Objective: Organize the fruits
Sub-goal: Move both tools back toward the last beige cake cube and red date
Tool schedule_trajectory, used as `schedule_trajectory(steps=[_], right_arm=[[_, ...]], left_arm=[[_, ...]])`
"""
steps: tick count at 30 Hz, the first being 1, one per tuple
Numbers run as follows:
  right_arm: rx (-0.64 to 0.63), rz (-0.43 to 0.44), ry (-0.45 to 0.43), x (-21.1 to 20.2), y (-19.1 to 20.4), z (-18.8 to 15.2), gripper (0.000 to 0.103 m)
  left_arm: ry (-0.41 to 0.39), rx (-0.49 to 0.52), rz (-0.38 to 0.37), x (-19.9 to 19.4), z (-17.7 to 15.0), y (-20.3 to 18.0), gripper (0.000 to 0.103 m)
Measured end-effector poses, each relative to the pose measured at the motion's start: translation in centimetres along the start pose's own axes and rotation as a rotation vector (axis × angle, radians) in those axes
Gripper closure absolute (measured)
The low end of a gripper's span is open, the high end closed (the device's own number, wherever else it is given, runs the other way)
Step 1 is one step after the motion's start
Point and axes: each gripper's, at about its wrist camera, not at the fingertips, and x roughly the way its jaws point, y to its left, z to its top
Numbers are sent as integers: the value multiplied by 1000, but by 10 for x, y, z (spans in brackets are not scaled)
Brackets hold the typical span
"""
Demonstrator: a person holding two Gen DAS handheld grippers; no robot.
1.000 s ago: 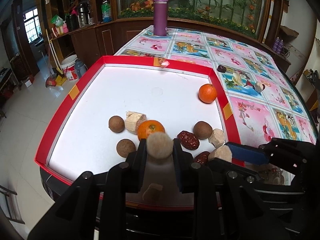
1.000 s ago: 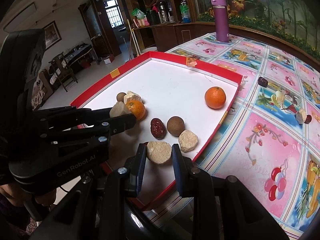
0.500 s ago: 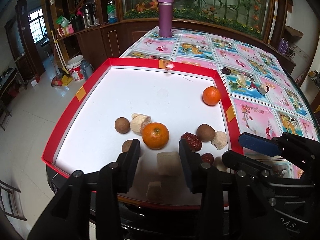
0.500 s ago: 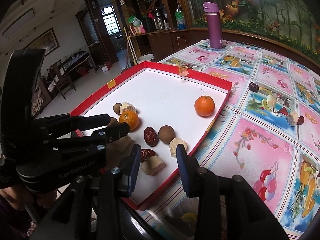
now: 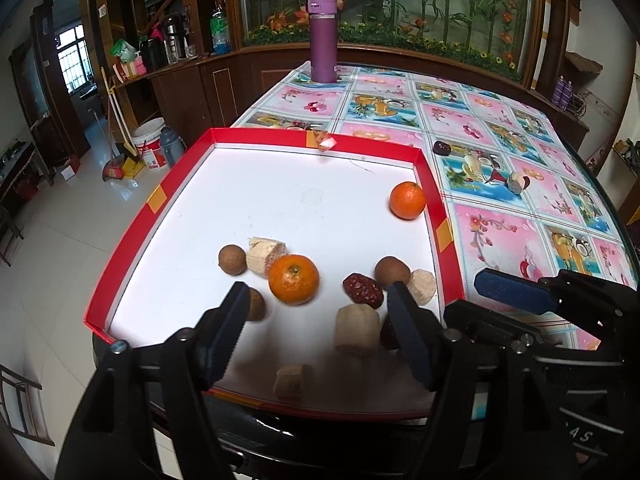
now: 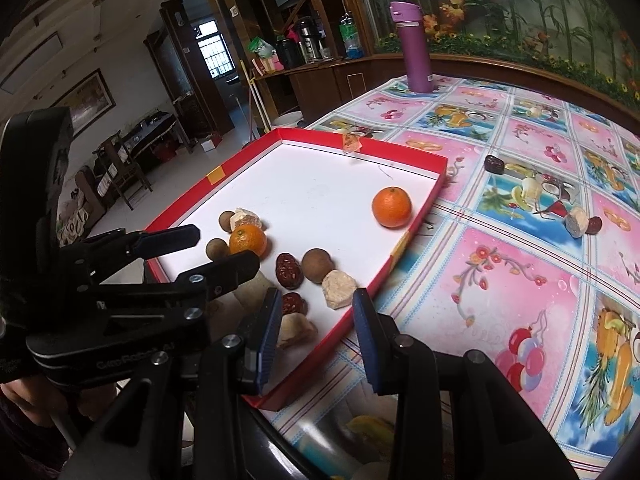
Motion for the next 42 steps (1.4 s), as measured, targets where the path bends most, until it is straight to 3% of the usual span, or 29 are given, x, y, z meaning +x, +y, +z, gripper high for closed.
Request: schedule_trajectory(steps=[10,23,31,34,37,42], right_arm=[[58,-43,-24,-13,-30,1,67],[214,-199,-72,-51,-119,-5,67],[262,-298,-78,-59,-170,7,67],[247,-395,-48,-48,-189,21,67],[252,-430,-6,-32,-208,30,67],[258,-410,45,-11,-219,35,68]], left_arm=[[3,33,-12,1,6,-14,29],[-44,99,-36,-3,33,-44,28],[-62,202,-105,1,50,-92,28],[-57,226,-142,3,54,-110,28],[-56,252,-162,4,55,-123,28],[-41,266,-166,7,55,-130,28]])
